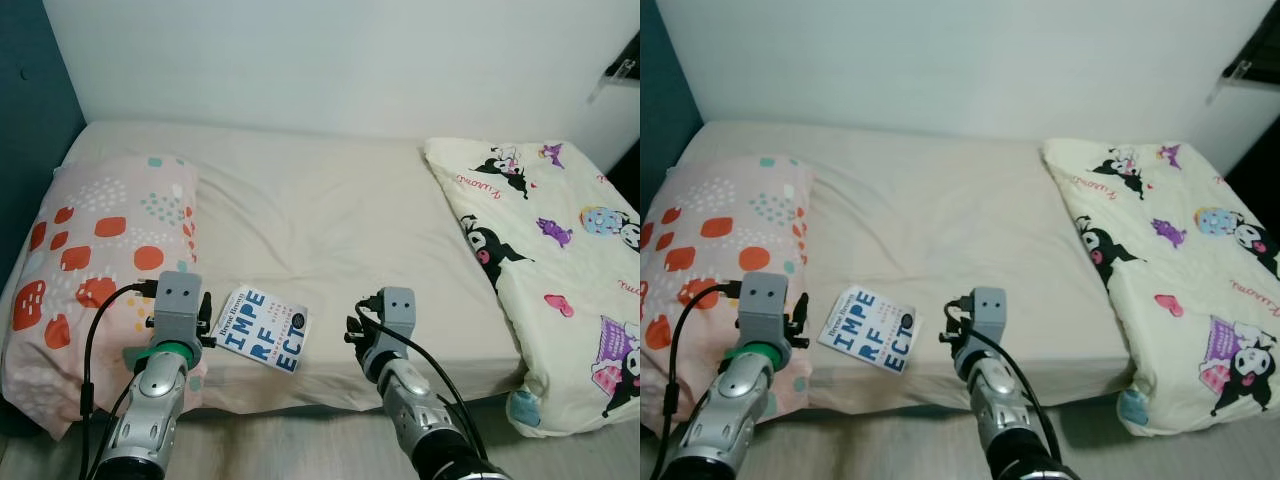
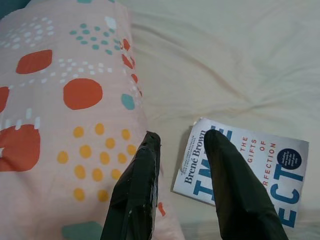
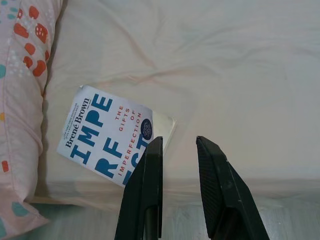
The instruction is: Clean up the room
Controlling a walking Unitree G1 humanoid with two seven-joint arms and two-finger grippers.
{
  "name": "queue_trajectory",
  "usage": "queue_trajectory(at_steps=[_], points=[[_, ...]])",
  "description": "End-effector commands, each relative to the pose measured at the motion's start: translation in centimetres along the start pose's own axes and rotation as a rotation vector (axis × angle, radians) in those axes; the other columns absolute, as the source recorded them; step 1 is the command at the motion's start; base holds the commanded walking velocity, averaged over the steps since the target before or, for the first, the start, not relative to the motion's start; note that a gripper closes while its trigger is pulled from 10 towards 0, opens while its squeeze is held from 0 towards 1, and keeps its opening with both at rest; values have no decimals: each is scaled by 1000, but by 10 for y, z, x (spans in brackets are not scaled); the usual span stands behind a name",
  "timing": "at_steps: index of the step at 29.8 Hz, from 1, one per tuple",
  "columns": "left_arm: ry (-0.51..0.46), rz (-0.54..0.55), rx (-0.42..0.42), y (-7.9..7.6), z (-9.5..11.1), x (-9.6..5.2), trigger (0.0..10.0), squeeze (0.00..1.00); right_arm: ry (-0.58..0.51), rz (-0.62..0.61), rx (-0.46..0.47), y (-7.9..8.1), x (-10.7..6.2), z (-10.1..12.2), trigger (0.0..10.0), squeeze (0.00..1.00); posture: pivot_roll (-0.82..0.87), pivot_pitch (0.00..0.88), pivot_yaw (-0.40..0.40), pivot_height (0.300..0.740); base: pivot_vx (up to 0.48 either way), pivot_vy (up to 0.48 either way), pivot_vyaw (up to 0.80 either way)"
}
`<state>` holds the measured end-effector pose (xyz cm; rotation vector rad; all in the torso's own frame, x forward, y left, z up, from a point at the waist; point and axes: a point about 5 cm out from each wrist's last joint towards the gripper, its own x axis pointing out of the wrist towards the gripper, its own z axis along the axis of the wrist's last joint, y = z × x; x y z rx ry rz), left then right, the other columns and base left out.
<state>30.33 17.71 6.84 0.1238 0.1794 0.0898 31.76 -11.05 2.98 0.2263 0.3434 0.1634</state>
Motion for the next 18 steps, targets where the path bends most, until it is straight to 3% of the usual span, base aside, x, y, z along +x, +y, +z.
queue_trajectory(at_steps=[1, 18], points=[[35, -18, 9, -4, -9, -3, 10000, 0, 10, -15, 1, -4, -1, -2, 10000, 0, 123, 0, -53, 740, 0, -379, 0], [37, -15, 8, -4, -10, -3, 10000, 0, 14, -23, 4, -5, -2, -3, 10000, 0, 122, 0, -54, 740, 0, -410, 0]])
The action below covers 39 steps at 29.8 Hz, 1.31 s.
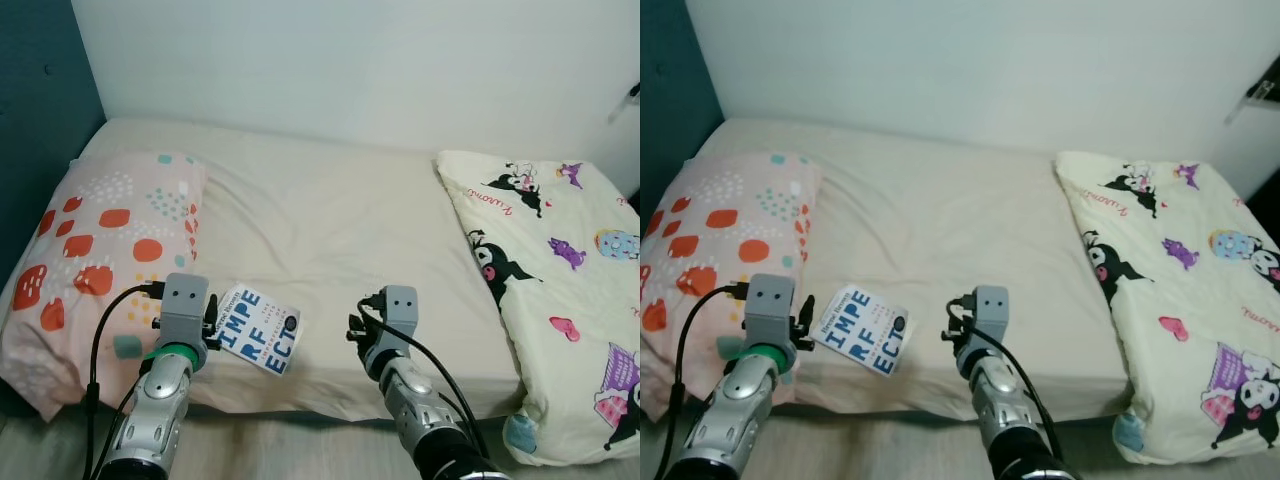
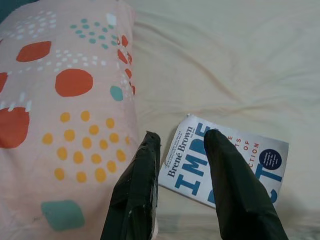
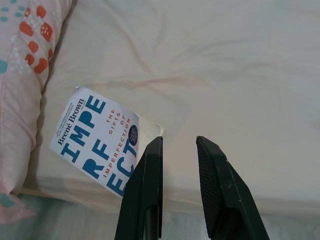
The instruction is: Clean up the room
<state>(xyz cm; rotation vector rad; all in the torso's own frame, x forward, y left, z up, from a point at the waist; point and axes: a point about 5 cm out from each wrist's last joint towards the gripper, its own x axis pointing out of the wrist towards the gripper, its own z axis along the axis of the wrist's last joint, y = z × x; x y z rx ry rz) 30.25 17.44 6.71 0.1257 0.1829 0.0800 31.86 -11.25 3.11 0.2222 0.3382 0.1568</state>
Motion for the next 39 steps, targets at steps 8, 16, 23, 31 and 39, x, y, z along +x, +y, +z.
queue_trajectory(at_steps=[8, 16, 23, 31, 39], points=[[32, -5, 5, 0, -8, -2, 10000, 0, 22, -15, 7, -3, -2, -5, 10000, 0, 122, 0, -52, 740, 0, -414, 0], [28, -2, 7, 1, -8, -2, 10000, 0, 25, -11, 5, -2, -2, -6, 10000, 0, 122, 0, -56, 740, 0, -416, 0], [29, -2, 6, 1, -8, -2, 10000, 0, 26, -10, 5, -2, -2, -6, 10000, 0, 120, 0, -58, 740, 0, -423, 0], [25, -11, -78, 0, -5, -1, 10000, 0, 23, -12, 4, -4, -2, -5, 10000, 0, 117, 0, -62, 740, 0, -196, 0], [25, -10, -108, 1, -5, -1, 10000, 0, 22, -14, 5, -5, -1, -3, 10000, 0, 117, 0, -63, 740, 0, 463, 0]])
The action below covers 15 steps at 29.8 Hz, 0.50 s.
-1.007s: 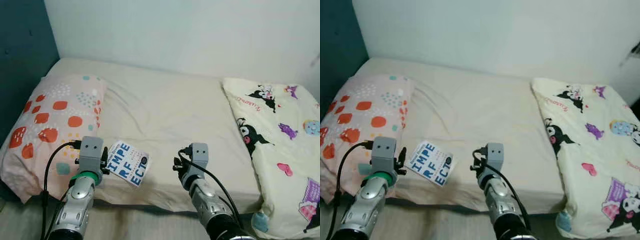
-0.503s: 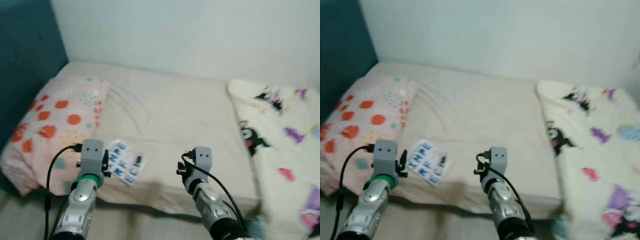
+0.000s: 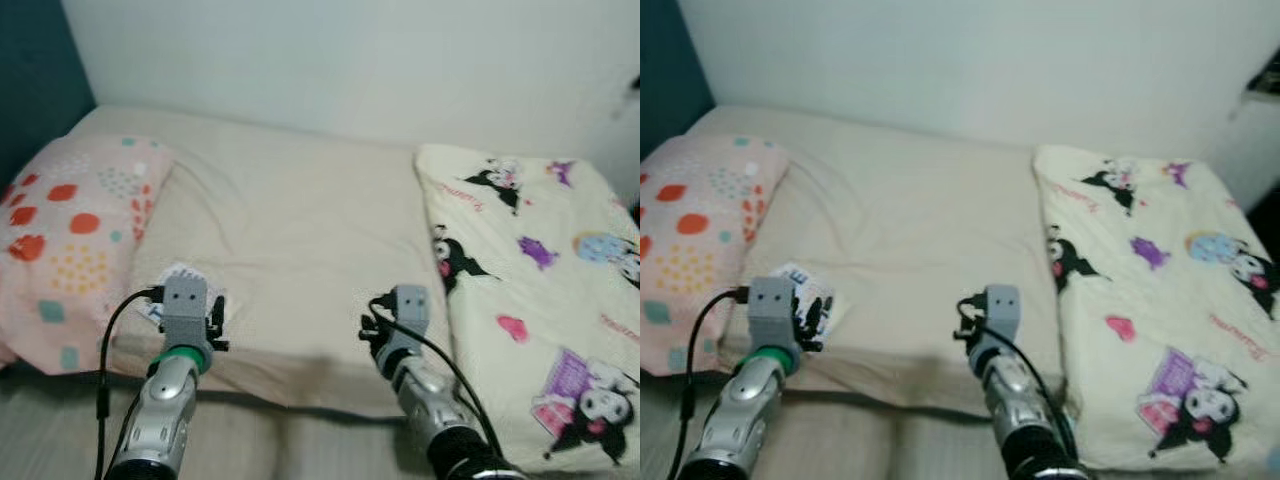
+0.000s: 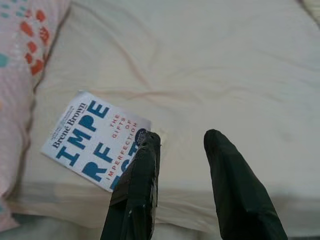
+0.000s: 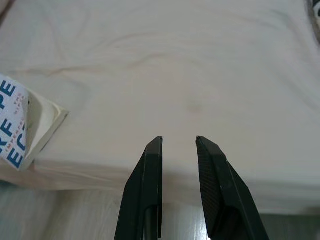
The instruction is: Clean up the room
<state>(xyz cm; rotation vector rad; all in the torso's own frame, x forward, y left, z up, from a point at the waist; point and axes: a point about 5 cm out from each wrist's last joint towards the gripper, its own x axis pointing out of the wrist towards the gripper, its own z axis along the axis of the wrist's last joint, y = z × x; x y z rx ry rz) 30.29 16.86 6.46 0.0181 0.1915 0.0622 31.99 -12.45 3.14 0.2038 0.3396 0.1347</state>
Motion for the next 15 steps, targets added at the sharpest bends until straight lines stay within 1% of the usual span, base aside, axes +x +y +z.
queue_trajectory(at_steps=[1, 6, 15], points=[[16, 19, 38, 8, -4, -2, 10000, 0, 22, 11, 20, 7, 0, -6, 10000, 0, 118, 0, -63, 740, 0, 0, 0], [24, 32, 78, 13, -4, 0, 10000, 0, 19, 8, 24, 7, 0, -5, 10000, 0, 118, 0, -62, 740, 0, 0, 0], [28, 25, 93, 14, -4, 1, 10000, 0, 22, -1, 27, 5, 1, -4, 10000, 0, 119, 0, -52, 740, 0, 0, 0]])
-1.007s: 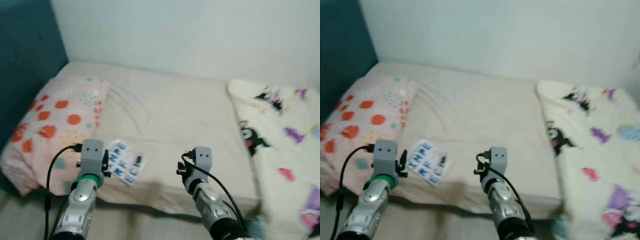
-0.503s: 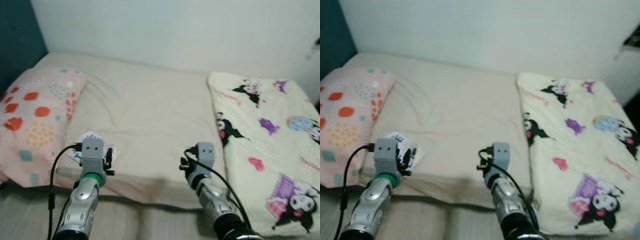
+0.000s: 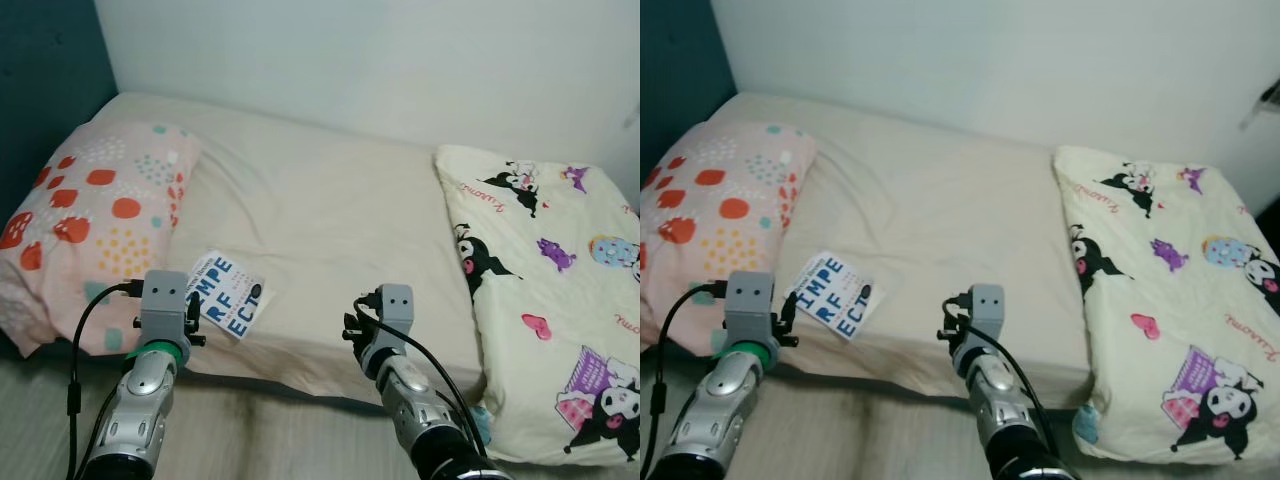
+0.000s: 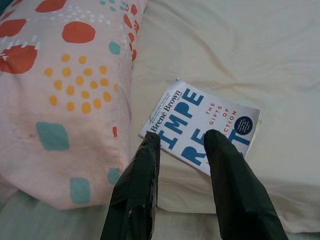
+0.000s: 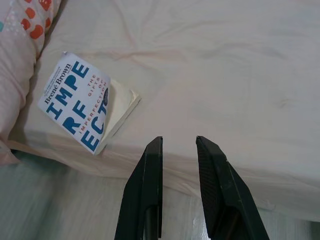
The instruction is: Clean up the room
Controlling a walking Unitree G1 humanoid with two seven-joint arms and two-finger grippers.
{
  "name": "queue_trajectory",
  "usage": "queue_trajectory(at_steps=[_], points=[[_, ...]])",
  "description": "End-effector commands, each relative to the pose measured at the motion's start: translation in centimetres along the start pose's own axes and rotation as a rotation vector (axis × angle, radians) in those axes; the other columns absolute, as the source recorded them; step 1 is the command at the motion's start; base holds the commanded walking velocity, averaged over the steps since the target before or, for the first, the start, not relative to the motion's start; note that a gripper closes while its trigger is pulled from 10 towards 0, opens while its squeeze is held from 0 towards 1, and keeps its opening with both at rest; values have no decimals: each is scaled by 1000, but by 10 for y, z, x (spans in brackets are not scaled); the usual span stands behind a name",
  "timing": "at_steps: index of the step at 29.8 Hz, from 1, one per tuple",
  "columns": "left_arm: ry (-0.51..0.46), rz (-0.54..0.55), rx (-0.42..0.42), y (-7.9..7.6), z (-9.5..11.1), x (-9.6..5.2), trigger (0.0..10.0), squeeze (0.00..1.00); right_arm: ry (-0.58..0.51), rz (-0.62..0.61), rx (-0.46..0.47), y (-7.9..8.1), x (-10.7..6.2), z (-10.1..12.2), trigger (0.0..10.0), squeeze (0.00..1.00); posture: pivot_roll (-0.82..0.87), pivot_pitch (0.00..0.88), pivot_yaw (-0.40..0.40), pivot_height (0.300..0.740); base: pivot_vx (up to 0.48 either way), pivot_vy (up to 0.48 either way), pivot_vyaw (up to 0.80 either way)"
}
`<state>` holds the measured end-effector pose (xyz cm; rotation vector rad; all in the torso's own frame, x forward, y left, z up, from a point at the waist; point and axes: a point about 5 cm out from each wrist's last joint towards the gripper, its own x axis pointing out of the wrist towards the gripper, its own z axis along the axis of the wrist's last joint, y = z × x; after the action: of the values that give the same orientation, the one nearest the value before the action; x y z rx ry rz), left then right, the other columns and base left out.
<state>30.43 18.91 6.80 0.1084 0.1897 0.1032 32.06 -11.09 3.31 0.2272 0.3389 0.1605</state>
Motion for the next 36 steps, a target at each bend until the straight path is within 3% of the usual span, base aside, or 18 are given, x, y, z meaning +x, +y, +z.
queue_trajectory(at_steps=[1, 18, 22, 36], points=[[30, -25, 9, -7, -6, -1, 10000, 0, 21, -31, 8, -8, -2, -4, 10000, 0, 119, 0, -52, 740, 0, 0, 0], [86, -67, 23, -22, -20, -2, 10000, 0, -13, -203, -63, -36, -14, -11, 10000, 0, 98, 0, -33, 740, 0, 0, 0], [138, -127, 41, -34, -40, -5, 10000, 0, 100, -255, -110, -47, -25, -36, 10000, 0, 74, 0, -20, 740, 0, 0, 0], [139, -137, 24, -38, -41, -6, 10000, 0, 105, -248, -112, -42, -23, -35, 10000, 0, 76, 7, -12, 740, 0, 0, 0]])
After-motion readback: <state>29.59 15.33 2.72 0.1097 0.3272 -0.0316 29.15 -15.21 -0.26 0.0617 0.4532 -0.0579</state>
